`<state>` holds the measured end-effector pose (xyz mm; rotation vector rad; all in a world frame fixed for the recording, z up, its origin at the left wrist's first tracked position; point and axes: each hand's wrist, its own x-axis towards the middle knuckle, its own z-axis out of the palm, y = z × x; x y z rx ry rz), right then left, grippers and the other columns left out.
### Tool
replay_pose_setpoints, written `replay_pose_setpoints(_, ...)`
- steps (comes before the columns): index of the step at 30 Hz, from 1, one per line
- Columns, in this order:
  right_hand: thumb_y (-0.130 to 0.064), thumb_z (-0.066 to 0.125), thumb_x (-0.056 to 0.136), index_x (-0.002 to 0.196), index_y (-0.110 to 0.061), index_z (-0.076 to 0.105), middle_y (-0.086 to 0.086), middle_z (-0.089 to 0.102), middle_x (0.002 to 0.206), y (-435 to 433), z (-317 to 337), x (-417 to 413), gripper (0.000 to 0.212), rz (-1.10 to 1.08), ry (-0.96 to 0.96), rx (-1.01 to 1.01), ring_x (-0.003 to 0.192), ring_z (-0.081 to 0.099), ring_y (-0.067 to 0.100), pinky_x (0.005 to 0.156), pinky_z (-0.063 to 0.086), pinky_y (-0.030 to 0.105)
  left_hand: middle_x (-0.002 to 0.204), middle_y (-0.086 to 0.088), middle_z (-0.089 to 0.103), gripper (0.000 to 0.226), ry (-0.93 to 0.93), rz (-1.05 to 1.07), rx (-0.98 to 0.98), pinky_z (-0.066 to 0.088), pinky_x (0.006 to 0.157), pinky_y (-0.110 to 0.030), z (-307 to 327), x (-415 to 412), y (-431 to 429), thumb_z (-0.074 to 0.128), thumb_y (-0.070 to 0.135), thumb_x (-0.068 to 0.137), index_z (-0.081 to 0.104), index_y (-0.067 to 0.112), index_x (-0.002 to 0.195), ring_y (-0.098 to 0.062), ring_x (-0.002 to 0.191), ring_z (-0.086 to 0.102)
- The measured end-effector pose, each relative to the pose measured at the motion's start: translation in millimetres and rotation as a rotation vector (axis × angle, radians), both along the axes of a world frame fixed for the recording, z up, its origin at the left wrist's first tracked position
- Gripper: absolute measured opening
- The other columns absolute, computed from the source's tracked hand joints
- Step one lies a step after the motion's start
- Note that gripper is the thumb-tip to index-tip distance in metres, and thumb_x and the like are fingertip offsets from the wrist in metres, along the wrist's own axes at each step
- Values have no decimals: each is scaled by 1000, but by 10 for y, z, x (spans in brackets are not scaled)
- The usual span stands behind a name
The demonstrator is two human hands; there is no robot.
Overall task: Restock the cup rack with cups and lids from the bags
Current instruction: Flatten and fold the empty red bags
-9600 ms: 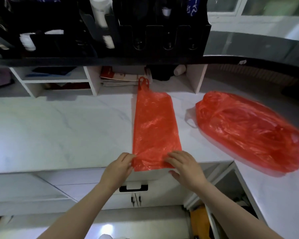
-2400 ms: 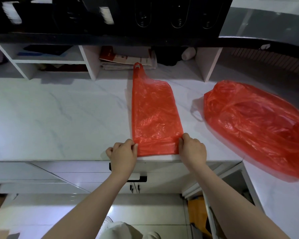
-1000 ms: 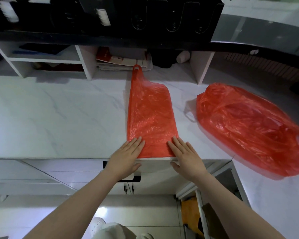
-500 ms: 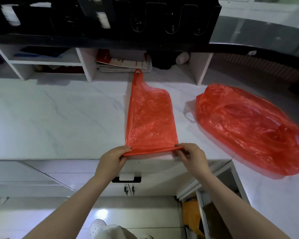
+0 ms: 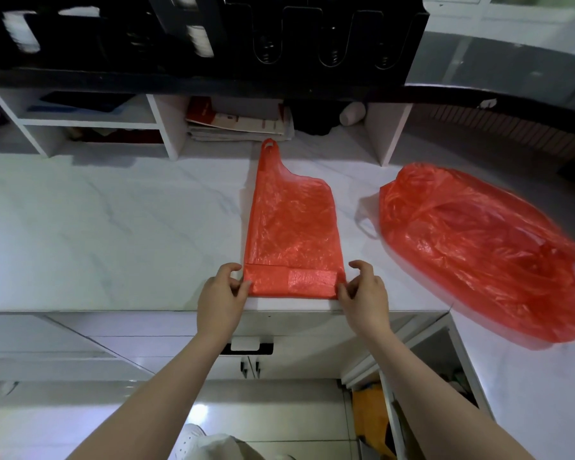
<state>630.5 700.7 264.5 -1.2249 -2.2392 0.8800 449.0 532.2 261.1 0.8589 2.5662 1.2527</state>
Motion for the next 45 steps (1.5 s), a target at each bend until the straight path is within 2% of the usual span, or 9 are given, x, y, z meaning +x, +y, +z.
replay_pose_setpoints(7, -22, 51, 96, 106, -28, 60, -21, 49, 69, 4, -37, 43, 15, 84, -87, 166, 89, 44, 16, 72, 35, 33, 75, 2, 58, 32, 172, -88, -99, 47, 70, -39, 45, 62, -27, 63, 15, 86, 60, 16, 118, -21, 77, 53)
replay_pose_setpoints(12, -21, 46, 96, 114, -26, 60, 1, 60, 105, -25, -25, 32, 24, 121, -256, 246, 108, 47, 28, 86, 37, 36, 144, -20, 42, 76, 615, -407, -300, 27, 110, -51, 56, 51, 44, 56, -16, 71, 46, 16, 139, -40, 132, 39)
replay_pose_setpoints(15, -38, 33, 100, 147, -29, 29, 7, 21, 156, -93, -6, 0, 48, 235, -403, 348, 144, 11, 32, 115, 14, 46, 159, 0, 7, 74, 545, -648, -517, -11, 115, -33, 5, -26, 77, 37, -5, 86, 18, 26, 150, -22, 147, -1)
replay_pose_setpoints(18, -64, 5, 93, 148, -35, -14, -9, -23, 155, -177, -81, -16, 66, 524, -596, 442, 144, -24, 19, 112, -22, 48, 160, 2, 1, 64, 474, -689, -559, -12, 114, -27, -60, -76, 12, 33, 11, 94, 9, 27, 151, -18, 147, -5)
replay_pose_setpoints(22, -65, 18, 94, 148, -35, -17, -12, -22, 154, -186, -170, -17, 71, 564, -658, 436, 144, -20, 17, 112, -15, 53, 153, 3, -21, 66, 594, -769, -615, -20, 112, -26, -104, -110, -104, 12, 59, 93, -18, 30, 144, -16, 142, -21)
replay_pose_setpoints(28, -47, 38, 97, 150, -36, -9, -14, -18, 154, -112, -133, 181, 72, 526, -587, 410, 143, -18, 11, 113, -13, 46, 150, 5, -28, 78, 615, -725, -634, -23, 110, -29, -150, -118, -175, 31, 57, 95, -25, 28, 141, -15, 138, -26)
replay_pose_setpoints(34, -5, 77, 76, 121, -14, 66, 4, 62, 127, -170, -83, 344, 47, 436, -180, 490, 114, 61, 26, 102, 42, 52, 140, -5, 49, 67, 612, -704, -226, 37, 104, -48, -97, -18, -311, 81, 13, 72, 54, 13, 134, -25, 125, 52)
replay_pose_setpoints(41, -15, 66, 88, 96, -20, 72, -9, 68, 87, -52, 30, 242, 11, 239, -55, 200, 88, 54, 13, 73, 41, 27, 94, 16, 67, 30, 131, -283, -6, 43, 76, -12, -15, -45, -245, 69, 6, 80, 69, 24, 104, -3, 83, 62)
replay_pose_setpoints(45, -29, 58, 93, 97, -19, 64, -4, 65, 84, -3, 31, 81, 12, 77, -81, 16, 86, 58, 20, 74, 49, 37, 85, 18, 66, 23, 36, -206, 12, 40, 67, -2, 52, -34, -138, 69, 20, 84, 65, 24, 107, 6, 75, 59)
